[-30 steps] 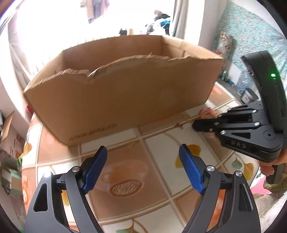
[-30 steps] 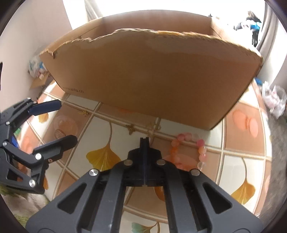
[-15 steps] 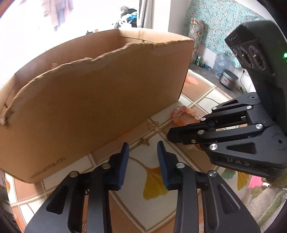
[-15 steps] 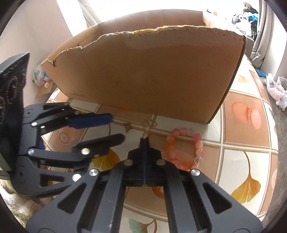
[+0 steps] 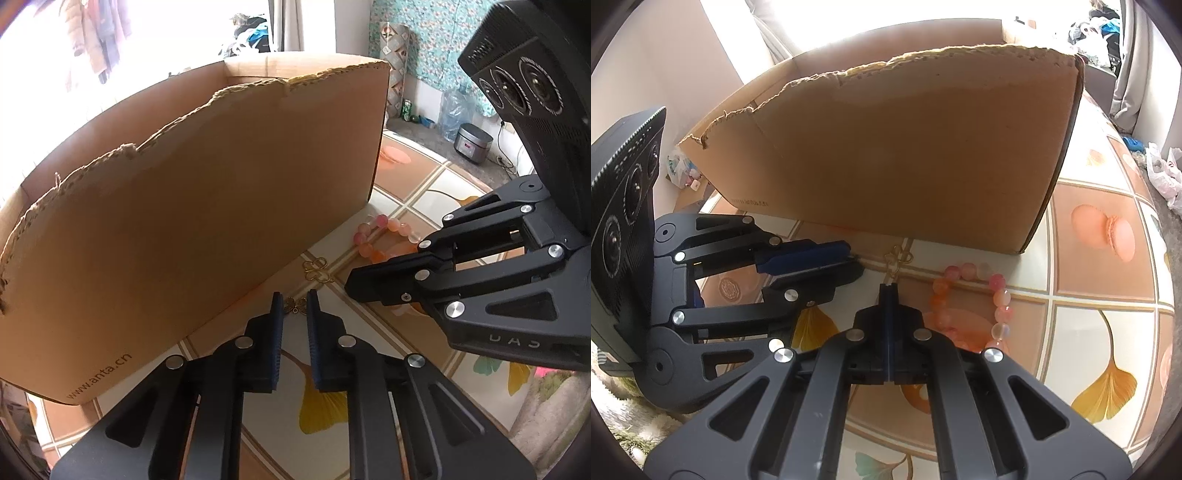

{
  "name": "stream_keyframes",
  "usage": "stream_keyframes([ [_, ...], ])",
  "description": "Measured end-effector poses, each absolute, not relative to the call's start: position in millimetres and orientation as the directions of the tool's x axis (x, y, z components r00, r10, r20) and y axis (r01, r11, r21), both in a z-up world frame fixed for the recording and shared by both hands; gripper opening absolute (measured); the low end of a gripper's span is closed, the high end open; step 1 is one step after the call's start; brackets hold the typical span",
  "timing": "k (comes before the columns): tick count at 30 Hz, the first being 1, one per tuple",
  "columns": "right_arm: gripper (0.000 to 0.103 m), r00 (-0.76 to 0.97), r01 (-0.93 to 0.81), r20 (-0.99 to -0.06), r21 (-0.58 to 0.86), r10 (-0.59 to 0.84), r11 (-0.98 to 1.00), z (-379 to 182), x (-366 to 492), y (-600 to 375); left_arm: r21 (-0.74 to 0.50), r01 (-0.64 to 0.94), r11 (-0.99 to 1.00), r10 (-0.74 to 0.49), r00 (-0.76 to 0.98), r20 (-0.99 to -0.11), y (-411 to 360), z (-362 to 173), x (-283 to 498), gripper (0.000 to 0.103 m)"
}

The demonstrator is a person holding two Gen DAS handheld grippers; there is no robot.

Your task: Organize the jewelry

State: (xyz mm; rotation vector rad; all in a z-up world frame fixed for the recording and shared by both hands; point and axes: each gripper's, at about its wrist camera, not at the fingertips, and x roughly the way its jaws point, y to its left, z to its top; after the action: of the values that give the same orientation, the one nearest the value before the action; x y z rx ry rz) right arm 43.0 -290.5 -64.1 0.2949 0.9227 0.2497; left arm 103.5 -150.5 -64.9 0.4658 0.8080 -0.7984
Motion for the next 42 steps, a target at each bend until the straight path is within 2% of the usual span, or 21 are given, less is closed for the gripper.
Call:
stream_keyframes([
  [11, 0.002, 0.595, -0.083, -0.723, 0.378, 0.35, 0.922, -59, 39, -298, 0.102, 0.774, 0.624, -0.43, 0.449, -0.783, -150, -66, 97, 0.013],
  [13, 0.015, 0.607, -0.076, -0.715, 0.382, 0.347, 0.921, -56, 38, -302, 0.101, 0.765, 0.636, -0.417, 0.45, -0.79, -146, -65, 94, 0.013],
  [15, 0.023, 0.615, -0.072, -0.71, 0.383, 0.343, 0.921, -54, 37, -304, 0.098, 0.754, 0.649, -0.403, 0.45, -0.797, -139, -64, 91, 0.013],
  [19, 0.03, 0.619, -0.068, -0.713, 0.369, 0.329, 0.927, -54, 41, -300, 0.078, 0.715, 0.695, -0.373, 0.452, -0.81, -122, -63, 86, 0.013],
  [26, 0.03, 0.597, -0.021, -0.762, 0.296, 0.25, 0.955, -61, 55, -285, 0.042, 0.667, 0.744, -0.359, 0.453, -0.816, -100, -62, 81, 0.013],
  [35, 0.03, 0.609, -0.035, -0.776, 0.183, 0.166, 0.982, -60, 62, -267, 0.022, 0.664, 0.747, -0.376, 0.45, -0.81, -99, -63, 81, 0.013],
  [38, 0.027, 0.615, -0.044, -0.778, 0.129, 0.128, 0.991, -60, 61, -260, 0.017, 0.663, 0.749, -0.38, 0.45, -0.808, -94, -62, 81, 0.013],
  [42, 0.022, 0.614, -0.057, -0.778, 0.128, 0.136, 0.99, -59, 60, -255, 0.015, 0.663, 0.748, -0.383, 0.45, -0.807, -94, -62, 80, 0.013],
])
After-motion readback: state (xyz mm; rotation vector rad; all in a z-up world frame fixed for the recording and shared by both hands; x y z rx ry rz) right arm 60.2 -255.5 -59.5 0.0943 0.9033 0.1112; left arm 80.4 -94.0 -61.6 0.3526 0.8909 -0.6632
